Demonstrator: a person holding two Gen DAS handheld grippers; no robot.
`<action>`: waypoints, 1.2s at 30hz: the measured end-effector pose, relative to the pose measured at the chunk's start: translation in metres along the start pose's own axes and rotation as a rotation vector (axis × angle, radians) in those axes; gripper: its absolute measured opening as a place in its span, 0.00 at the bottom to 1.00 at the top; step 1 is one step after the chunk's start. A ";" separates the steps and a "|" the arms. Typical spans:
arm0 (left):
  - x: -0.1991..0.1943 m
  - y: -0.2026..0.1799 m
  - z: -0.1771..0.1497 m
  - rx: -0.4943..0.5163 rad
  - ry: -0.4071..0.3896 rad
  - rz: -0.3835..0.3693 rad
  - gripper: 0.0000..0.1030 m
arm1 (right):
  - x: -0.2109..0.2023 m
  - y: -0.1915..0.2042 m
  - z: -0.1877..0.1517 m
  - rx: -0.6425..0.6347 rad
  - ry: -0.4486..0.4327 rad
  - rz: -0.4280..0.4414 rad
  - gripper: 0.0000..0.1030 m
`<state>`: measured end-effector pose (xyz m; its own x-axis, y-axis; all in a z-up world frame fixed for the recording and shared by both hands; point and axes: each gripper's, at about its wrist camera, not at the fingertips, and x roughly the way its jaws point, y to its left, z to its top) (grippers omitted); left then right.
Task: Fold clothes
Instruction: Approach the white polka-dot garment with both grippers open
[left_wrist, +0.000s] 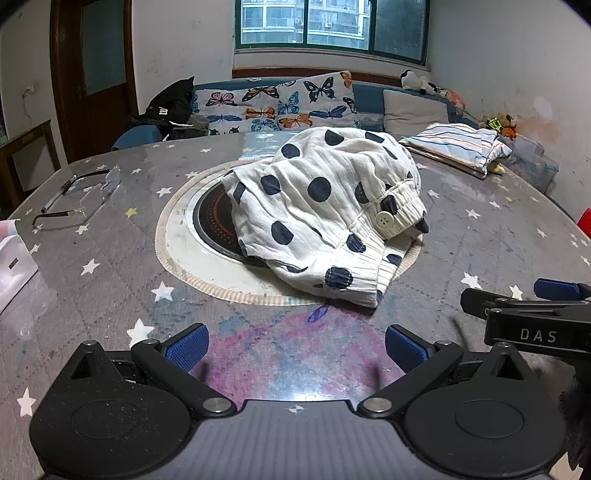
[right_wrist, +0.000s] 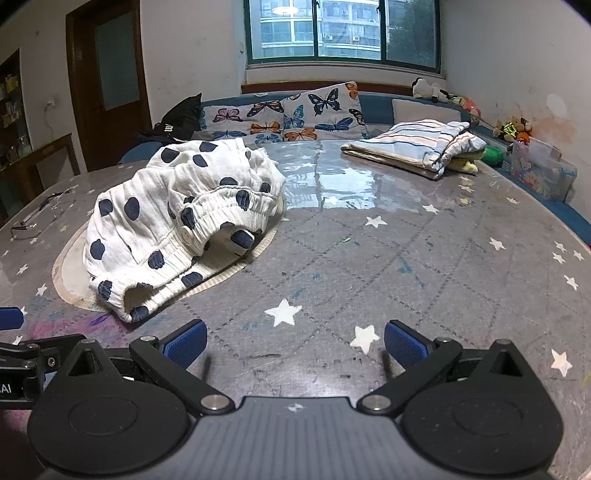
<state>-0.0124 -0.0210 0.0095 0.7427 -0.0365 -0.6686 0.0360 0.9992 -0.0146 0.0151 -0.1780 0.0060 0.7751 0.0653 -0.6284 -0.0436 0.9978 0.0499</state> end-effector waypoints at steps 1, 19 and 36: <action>-0.001 -0.001 0.000 0.001 0.000 0.000 1.00 | 0.000 0.000 0.000 0.000 0.000 -0.001 1.00; 0.004 -0.006 0.000 0.009 0.017 0.000 1.00 | 0.001 0.002 0.000 0.004 0.002 0.014 1.00; 0.015 -0.001 0.010 -0.005 0.017 0.000 1.00 | 0.012 0.004 0.007 -0.013 0.012 0.017 1.00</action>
<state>0.0053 -0.0221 0.0075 0.7314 -0.0364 -0.6809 0.0324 0.9993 -0.0187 0.0288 -0.1729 0.0045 0.7667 0.0819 -0.6368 -0.0647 0.9966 0.0503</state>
